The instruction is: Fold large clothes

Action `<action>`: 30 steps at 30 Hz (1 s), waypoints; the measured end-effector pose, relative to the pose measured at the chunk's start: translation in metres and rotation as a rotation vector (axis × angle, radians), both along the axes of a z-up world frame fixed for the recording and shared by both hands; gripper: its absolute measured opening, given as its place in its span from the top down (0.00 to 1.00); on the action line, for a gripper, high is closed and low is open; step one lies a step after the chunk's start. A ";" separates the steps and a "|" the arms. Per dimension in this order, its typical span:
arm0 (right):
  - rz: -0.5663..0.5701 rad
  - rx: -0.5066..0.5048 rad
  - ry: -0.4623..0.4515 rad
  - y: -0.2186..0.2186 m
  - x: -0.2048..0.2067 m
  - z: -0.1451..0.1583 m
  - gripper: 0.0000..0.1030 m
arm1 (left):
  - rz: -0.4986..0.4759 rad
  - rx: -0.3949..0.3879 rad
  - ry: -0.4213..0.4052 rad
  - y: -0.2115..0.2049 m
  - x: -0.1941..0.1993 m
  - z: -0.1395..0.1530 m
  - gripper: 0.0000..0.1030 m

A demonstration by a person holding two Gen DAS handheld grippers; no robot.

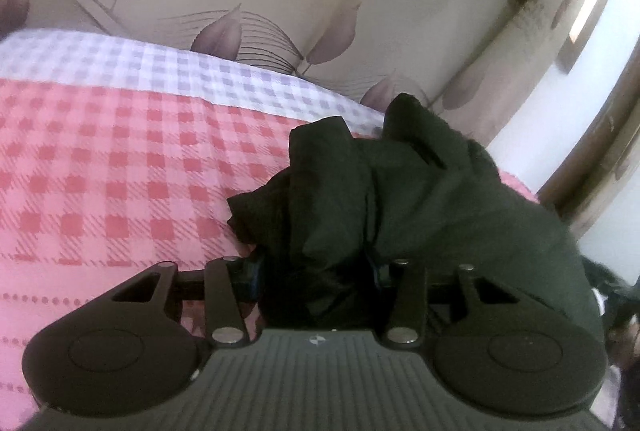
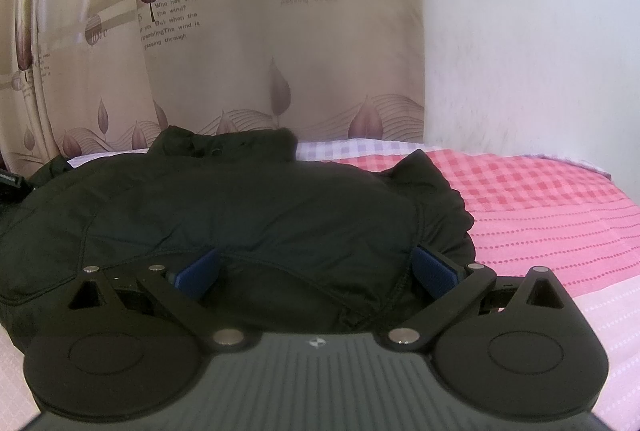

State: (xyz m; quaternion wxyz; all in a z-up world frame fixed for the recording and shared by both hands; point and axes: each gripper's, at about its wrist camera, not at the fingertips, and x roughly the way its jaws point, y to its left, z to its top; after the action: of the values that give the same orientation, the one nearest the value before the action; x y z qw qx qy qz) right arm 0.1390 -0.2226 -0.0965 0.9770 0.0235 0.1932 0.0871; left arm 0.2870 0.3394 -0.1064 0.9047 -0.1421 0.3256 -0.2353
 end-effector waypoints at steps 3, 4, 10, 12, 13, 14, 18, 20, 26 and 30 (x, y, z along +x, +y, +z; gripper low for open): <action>0.001 0.002 0.002 -0.001 0.001 -0.001 0.00 | 0.006 -0.029 0.010 0.001 0.000 0.001 0.61; 0.002 0.003 0.002 -0.001 0.001 -0.001 0.00 | 0.009 -0.030 0.010 0.000 -0.001 0.002 0.62; 0.001 0.003 0.000 -0.001 0.001 -0.001 0.00 | 0.021 -0.087 0.050 0.006 -0.002 0.001 0.67; 0.002 0.003 -0.001 -0.001 0.001 -0.001 0.00 | 0.021 -0.120 0.088 0.011 0.001 -0.002 0.64; 0.002 0.004 -0.002 -0.002 0.001 -0.002 0.00 | 0.011 -0.127 0.096 0.011 0.002 -0.002 0.63; 0.002 0.005 -0.003 -0.002 0.001 -0.002 0.00 | -0.006 -0.134 0.106 0.012 0.003 -0.003 0.55; 0.003 0.008 -0.005 -0.002 0.001 -0.002 0.00 | -0.070 -0.207 0.132 0.015 0.006 -0.006 0.29; 0.003 0.008 -0.005 -0.002 0.001 -0.002 0.00 | -0.092 -0.207 0.128 0.012 0.005 -0.005 0.27; 0.002 0.008 -0.006 -0.002 0.000 -0.002 0.00 | 0.003 -0.203 0.073 0.011 -0.004 -0.012 0.68; 0.001 0.006 -0.006 -0.002 0.000 -0.003 0.00 | 0.057 -0.182 0.027 0.005 -0.017 -0.003 0.75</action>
State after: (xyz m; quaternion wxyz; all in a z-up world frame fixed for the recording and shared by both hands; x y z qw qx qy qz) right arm 0.1394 -0.2243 -0.0992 0.9775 0.0263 0.1899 0.0881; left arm 0.2702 0.3448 -0.1097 0.8898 -0.2363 0.3109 -0.2362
